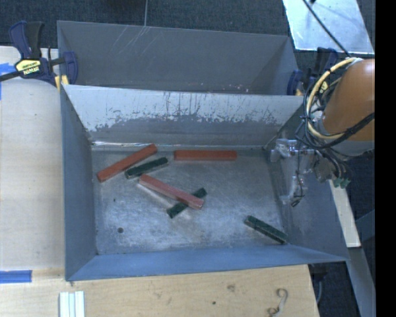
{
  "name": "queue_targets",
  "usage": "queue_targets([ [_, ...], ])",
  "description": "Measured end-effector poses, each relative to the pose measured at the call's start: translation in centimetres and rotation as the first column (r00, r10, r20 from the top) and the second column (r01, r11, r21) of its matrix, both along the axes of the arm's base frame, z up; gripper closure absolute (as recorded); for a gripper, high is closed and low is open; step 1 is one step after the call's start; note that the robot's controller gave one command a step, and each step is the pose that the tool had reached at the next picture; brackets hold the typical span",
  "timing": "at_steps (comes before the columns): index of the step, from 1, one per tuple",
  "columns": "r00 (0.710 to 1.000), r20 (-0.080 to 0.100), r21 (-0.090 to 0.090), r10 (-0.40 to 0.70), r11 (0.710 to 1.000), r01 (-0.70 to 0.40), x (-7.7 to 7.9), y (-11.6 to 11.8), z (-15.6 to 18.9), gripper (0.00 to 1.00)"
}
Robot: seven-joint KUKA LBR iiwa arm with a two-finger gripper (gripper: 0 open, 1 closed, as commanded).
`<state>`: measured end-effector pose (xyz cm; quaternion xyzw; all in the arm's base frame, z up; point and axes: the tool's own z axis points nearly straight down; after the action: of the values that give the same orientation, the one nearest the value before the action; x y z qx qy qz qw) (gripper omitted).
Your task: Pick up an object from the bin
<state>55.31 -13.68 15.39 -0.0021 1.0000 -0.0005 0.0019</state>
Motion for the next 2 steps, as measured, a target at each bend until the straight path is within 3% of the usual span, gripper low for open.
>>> queue_targets([
  [1,0.956,-0.005,0.003,0.295,0.956,-0.295,1.1,1.7,-8.5,0.0],
  [2,0.829,0.001,0.006,0.559,0.829,-0.559,3.1,-0.6,-8.4,0.0],
])
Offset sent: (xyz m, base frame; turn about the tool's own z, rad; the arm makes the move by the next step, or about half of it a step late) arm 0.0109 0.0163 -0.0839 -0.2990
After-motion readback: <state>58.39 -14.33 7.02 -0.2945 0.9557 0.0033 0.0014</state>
